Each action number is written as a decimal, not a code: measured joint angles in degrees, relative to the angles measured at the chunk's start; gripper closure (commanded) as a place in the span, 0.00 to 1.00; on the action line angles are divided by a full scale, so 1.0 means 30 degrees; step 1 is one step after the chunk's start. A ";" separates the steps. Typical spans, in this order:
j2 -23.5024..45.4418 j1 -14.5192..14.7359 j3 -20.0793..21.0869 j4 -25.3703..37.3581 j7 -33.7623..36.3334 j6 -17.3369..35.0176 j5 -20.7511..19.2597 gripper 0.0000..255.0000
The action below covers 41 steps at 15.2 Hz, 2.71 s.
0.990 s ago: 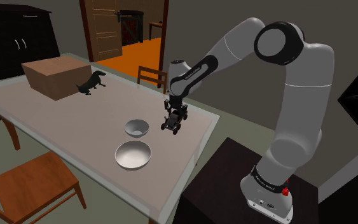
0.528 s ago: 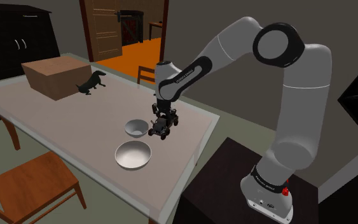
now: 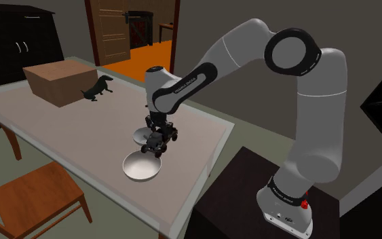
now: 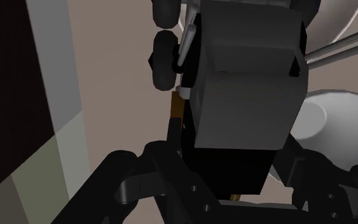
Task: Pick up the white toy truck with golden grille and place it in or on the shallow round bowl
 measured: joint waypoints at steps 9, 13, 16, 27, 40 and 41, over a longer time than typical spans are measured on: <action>0.2249 0.2514 0.0624 0.3696 0.2842 -0.1708 -0.0255 1.00; 0.3024 0.2649 0.0504 0.3931 0.3018 -0.1198 -0.0437 1.00; 0.3607 0.2746 0.0404 0.3972 0.3158 -0.0672 -0.0586 1.00; 0.5097 0.3040 0.0236 0.4231 0.3447 0.0578 -0.0921 1.00; 0.4279 0.2864 0.0316 0.4180 0.3318 -0.0180 -0.0751 0.00; 0.4039 0.2841 0.0374 0.4330 0.3252 -0.0559 -0.0670 0.00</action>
